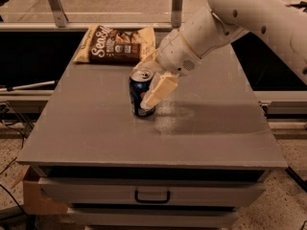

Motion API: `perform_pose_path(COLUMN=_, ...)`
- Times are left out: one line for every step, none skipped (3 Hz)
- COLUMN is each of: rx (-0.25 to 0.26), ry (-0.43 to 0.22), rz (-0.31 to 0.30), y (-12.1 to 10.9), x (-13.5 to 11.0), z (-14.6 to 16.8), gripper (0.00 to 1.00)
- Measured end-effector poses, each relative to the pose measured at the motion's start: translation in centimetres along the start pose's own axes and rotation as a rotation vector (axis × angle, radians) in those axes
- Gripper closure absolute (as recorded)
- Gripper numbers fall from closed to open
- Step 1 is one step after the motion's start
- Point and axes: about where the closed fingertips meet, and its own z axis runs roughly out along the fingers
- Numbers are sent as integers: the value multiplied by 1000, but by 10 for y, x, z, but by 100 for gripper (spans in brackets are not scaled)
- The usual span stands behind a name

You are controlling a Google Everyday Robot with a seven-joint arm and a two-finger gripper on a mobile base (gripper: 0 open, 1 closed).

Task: Pick pepsi can

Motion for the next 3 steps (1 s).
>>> perform_pose_path(rx=-3, ry=-2, rz=-10, y=1, x=1, z=0, gripper=61)
perform_pose_path(rx=12, ry=-8, rz=-26, y=1, x=-2, z=-10, gripper=84)
perform_pose_path(rx=45, ry=0, rz=-63, y=-2, x=-11, z=-35, gripper=100)
